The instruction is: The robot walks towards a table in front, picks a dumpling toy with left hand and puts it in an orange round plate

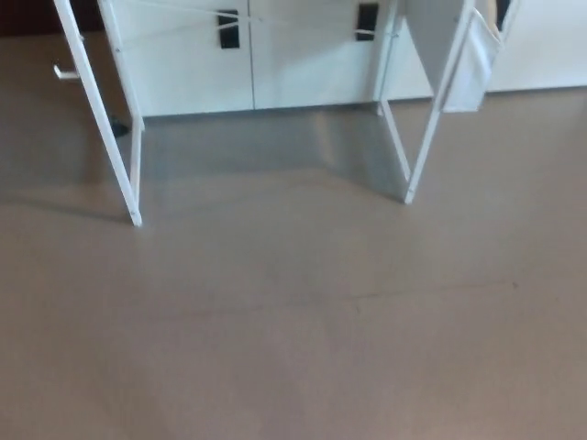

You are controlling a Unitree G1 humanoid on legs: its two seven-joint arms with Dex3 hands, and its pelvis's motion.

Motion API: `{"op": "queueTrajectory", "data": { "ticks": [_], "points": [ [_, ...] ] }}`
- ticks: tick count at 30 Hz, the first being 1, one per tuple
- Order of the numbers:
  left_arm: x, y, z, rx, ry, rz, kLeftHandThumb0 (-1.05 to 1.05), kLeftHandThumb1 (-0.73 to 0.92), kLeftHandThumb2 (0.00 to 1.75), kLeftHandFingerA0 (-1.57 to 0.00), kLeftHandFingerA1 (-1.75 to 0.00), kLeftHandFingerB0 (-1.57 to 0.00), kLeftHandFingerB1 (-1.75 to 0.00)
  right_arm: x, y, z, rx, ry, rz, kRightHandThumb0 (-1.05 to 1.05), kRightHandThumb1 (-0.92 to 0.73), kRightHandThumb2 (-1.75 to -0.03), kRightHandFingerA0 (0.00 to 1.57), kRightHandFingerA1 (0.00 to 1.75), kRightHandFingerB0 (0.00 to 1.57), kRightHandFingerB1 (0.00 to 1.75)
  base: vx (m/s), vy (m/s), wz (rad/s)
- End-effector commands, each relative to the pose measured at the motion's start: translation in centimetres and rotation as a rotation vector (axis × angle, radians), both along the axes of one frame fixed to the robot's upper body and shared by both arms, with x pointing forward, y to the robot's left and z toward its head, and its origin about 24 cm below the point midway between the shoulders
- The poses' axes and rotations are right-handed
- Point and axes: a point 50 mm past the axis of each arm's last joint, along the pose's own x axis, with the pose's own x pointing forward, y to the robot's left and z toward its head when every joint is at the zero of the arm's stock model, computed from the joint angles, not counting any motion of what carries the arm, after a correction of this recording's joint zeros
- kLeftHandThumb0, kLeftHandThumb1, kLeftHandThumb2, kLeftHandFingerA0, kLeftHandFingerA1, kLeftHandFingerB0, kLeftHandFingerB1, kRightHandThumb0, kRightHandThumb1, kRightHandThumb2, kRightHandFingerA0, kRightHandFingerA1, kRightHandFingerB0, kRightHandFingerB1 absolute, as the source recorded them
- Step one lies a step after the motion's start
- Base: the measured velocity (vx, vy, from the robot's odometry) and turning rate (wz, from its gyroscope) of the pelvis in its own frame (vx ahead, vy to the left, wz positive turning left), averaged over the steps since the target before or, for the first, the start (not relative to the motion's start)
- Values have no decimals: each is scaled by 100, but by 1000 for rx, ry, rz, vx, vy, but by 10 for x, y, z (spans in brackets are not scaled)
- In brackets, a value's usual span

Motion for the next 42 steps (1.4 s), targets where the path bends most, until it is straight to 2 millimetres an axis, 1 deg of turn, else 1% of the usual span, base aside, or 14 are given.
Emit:
{"op": "queueTrajectory", "data": {
  "ticks": [1, 6, 14, 15, 17, 18, 22, 23, 31, 33, 34, 39, 40, 42],
  "points": [
    [-2, 4, 3, -10, 16, 0, -48, 51, 79, -49, -55, -37, -49, 3, -2, 1, -7, -9, -16, -44, -55, -79, 49, 53, 33, 45, 479, -142, 22],
    [-2, 5, 2, -3, 21, 8, -48, 50, 78, -49, -55, -38, -49, 3, -1, 1, -9, -3, 0, -45, -56, -80, 49, 54, 34, 47, 542, -76, 46],
    [-1, 5, 2, 2, 15, 1, -48, 50, 79, -49, -55, -38, -49, 4, -1, 1, 1, 1, -3, -45, -56, -80, 49, 55, 34, 46, 408, -41, -6],
    [-1, 4, 2, -3, 16, 2, -48, 50, 78, -47, -54, -38, -49, 3, 0, 1, 9, -4, -3, -36, -68, -59, 56, 46, 40, 36, 459, 90, -35],
    [-1, 4, 2, -5, 16, 2, -48, 50, 78, -47, -54, -38, -49, 3, 0, 1, 12, -6, -3, -36, -68, -59, 56, 46, 40, 36, 538, 118, -22],
    [-1, 5, 3, -7, 13, 2, -48, 50, 78, -48, -55, -38, -49, 3, 0, 0, 10, -2, 2, -45, -56, -80, 49, 55, 35, 47, 610, 178, -20],
    [0, 5, 3, 7, 23, -22, -49, 51, 80, -49, -55, -38, -49, 2, 1, 0, -2, 9, 24, -45, -56, -82, 52, 56, 36, 48, 559, 133, -42],
    [0, 5, 4, -1, 17, -22, -48, 51, 80, -48, -55, -37, -49, 2, 1, -1, 2, 10, 20, -37, -68, -59, 57, 44, 42, 36, 528, 122, -14],
    [-1, 6, 3, -6, 17, -2, -48, 50, 79, -49, -55, -38, -49, 0, 2, -1, 2, 16, 14, -37, -68, -59, 56, 43, 41, 36, 350, 5, 14],
    [-1, 6, 4, -6, 19, -17, -49, 51, 80, -47, -55, -37, -49, 0, 3, -2, 8, 17, 22, -39, -68, -60, 57, 45, 40, 36, 359, -136, -1],
    [-1, 7, 4, -6, 21, -19, -49, 51, 80, -47, -54, -37, -49, 0, 3, -2, 12, 17, 22, -45, -56, -83, 49, 56, 34, 48, 250, -353, 70],
    [-3, 7, 4, -5, 30, -15, -49, 51, 80, -47, -54, -38, -49, -3, 3, -2, 20, 17, 4, -45, -56, -81, 51, 56, 37, 48, 212, -170, 6],
    [-3, 7, 4, -9, 22, -10, -42, 62, 58, -56, -45, -44, -39, -4, 3, -3, 16, 25, 4, -37, -67, -59, 56, 44, 42, 36, 186, -54, -6],
    [-4, 7, 4, -6, 23, -12, -42, 62, 59, -56, -45, -43, -38, -6, 4, -3, 11, 30, 5, -38, -66, -59, 59, 45, 43, 37, 183, 3, -10]
  ]
}}
